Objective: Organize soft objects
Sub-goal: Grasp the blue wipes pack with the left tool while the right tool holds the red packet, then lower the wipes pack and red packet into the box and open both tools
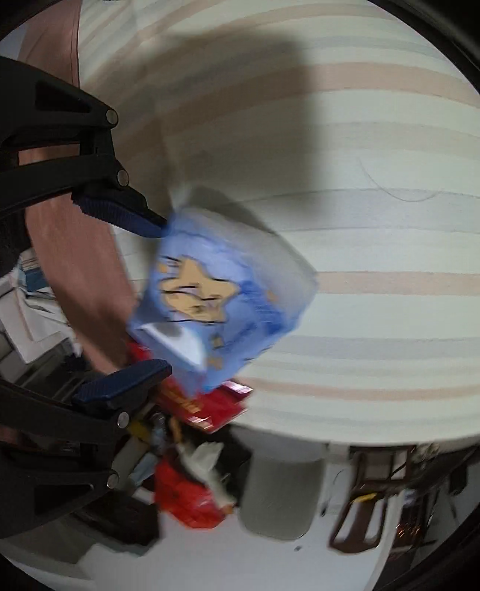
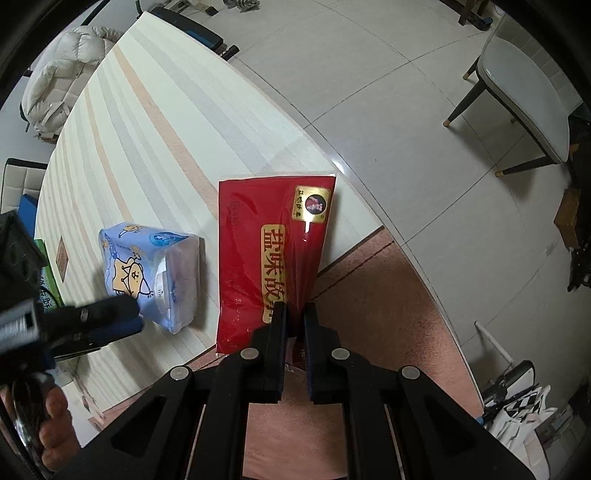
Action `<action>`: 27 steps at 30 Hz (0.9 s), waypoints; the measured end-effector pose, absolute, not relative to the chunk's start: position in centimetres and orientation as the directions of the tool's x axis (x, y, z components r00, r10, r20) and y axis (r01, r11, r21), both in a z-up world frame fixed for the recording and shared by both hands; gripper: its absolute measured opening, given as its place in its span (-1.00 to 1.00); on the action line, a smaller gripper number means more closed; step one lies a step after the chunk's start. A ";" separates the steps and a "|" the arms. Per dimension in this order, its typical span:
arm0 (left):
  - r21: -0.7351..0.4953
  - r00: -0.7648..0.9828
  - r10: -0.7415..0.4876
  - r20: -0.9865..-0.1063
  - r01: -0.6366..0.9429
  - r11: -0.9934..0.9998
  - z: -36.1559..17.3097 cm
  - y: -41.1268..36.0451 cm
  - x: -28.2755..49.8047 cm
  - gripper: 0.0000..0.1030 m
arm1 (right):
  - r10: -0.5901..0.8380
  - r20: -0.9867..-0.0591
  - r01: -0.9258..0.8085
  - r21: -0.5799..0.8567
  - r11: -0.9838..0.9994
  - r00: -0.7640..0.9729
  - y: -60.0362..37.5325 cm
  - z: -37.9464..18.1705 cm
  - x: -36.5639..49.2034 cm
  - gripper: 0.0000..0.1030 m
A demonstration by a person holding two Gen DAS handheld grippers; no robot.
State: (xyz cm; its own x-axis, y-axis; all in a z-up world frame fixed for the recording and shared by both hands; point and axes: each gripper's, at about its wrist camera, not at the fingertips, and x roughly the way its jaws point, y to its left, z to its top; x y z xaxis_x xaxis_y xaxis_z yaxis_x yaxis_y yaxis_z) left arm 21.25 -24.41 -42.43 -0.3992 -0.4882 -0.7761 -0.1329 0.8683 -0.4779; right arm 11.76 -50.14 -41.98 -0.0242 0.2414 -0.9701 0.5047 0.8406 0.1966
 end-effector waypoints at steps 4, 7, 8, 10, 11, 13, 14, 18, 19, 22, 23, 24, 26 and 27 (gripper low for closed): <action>-0.426 -0.330 -0.419 -0.846 -0.055 0.903 -41.2 -25.6 21.5 -0.51 | 0.230 -0.973 0.505 0.185 0.843 -0.027 -50.0 -41.8 11.5 -0.82; -0.397 -0.302 -0.373 -0.877 0.018 0.918 -40.1 -26.7 21.2 -0.63 | 0.231 -0.972 0.504 0.185 0.844 -0.031 -49.7 -41.8 11.4 -0.82; -0.389 -0.280 -0.362 -0.889 0.045 0.920 -39.6 -26.6 21.0 -0.67 | 0.231 -0.972 0.500 0.185 0.846 -0.032 -49.5 -41.8 11.3 -0.82; -0.364 -0.243 -0.336 -0.910 0.080 0.928 -38.6 -28.0 20.7 -0.71 | 0.227 -0.973 0.491 0.182 0.852 -0.032 -49.3 -41.6 11.5 -0.82; -0.355 -0.219 -0.327 -0.919 0.102 0.929 -37.8 -27.8 20.6 -0.74 | 0.222 -0.975 0.485 0.181 0.855 -0.028 -49.0 -41.4 11.5 -0.82; -0.342 -0.171 -0.319 -0.932 0.131 0.931 -36.7 -27.0 20.5 -0.77 | 0.223 -0.975 0.473 0.188 0.861 -0.017 -48.6 -40.8 11.8 -0.82; -0.342 -0.146 -0.322 -0.935 0.142 0.929 -35.8 -26.3 20.3 -0.81 | 0.230 -0.973 0.464 0.199 0.863 -0.011 -48.2 -40.4 11.9 -0.82; -0.353 -0.066 -0.347 -0.936 0.154 0.923 -34.1 -22.9 20.8 -0.81 | 0.251 -0.968 0.408 0.239 0.881 0.024 -46.0 -37.9 13.1 -0.82; -0.364 -0.048 -0.361 -0.931 0.145 0.920 -33.2 -21.7 21.0 -0.81 | 0.259 -0.965 0.389 0.251 0.886 0.033 -45.2 -37.2 13.5 -0.82; -0.372 0.016 -0.377 -0.926 0.130 0.919 -31.0 -18.5 21.5 -0.81 | 0.275 -0.959 0.323 0.281 0.904 0.064 -42.6 -34.5 15.0 -0.82; -0.382 0.040 -0.389 -0.920 0.122 0.916 -29.8 -17.1 21.3 -0.81 | 0.278 -0.958 0.298 0.288 0.910 0.076 -41.5 -33.5 15.4 -0.82; -0.383 0.056 -0.391 -0.919 0.116 0.916 -29.2 -16.4 21.5 -0.81 | 0.284 -0.955 0.271 0.297 0.916 0.088 -40.5 -32.5 16.0 -0.82; -0.390 0.112 -0.401 -0.909 0.106 0.915 -26.7 -13.5 21.1 -0.81 | 0.295 -0.949 0.215 0.312 0.925 0.109 -38.2 -30.4 16.9 -0.82; -0.387 0.131 -0.397 -0.908 0.101 0.917 -26.0 -13.1 21.2 -0.81 | 0.303 -0.945 0.184 0.321 0.929 0.120 -36.9 -29.3 17.4 -0.82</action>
